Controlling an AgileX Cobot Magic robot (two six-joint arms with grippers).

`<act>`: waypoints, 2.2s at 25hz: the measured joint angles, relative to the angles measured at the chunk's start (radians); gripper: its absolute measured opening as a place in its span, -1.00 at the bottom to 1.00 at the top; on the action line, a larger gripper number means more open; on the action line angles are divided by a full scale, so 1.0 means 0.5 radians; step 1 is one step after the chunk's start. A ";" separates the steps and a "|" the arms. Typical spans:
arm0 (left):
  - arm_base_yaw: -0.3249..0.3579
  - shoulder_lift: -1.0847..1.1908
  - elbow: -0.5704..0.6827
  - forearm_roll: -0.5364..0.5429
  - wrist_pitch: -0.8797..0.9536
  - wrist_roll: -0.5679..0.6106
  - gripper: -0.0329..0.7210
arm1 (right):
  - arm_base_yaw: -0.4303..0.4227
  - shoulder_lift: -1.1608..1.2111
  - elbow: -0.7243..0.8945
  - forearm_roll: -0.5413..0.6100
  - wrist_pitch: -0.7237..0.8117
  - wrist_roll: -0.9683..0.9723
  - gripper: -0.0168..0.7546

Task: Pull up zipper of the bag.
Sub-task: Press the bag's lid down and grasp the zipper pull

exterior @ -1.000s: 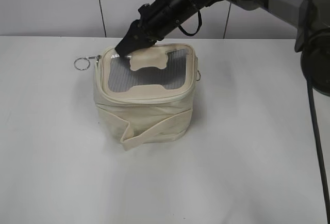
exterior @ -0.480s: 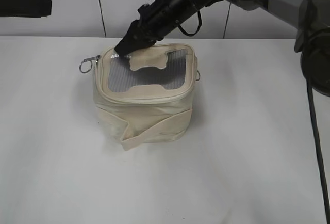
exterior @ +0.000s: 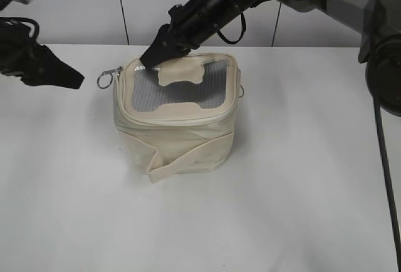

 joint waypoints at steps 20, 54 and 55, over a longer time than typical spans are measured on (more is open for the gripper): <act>-0.353 0.146 0.000 0.035 -0.604 0.045 0.00 | -0.006 0.000 0.000 -0.002 0.000 0.021 -0.79; -0.418 -0.219 0.091 0.574 -0.182 -0.481 -0.92 | -0.003 0.000 0.000 -0.002 -0.016 0.267 -0.80; -0.437 -0.231 0.113 0.600 -0.178 -0.522 -0.92 | -0.003 0.000 0.000 -0.002 -0.018 0.277 -0.81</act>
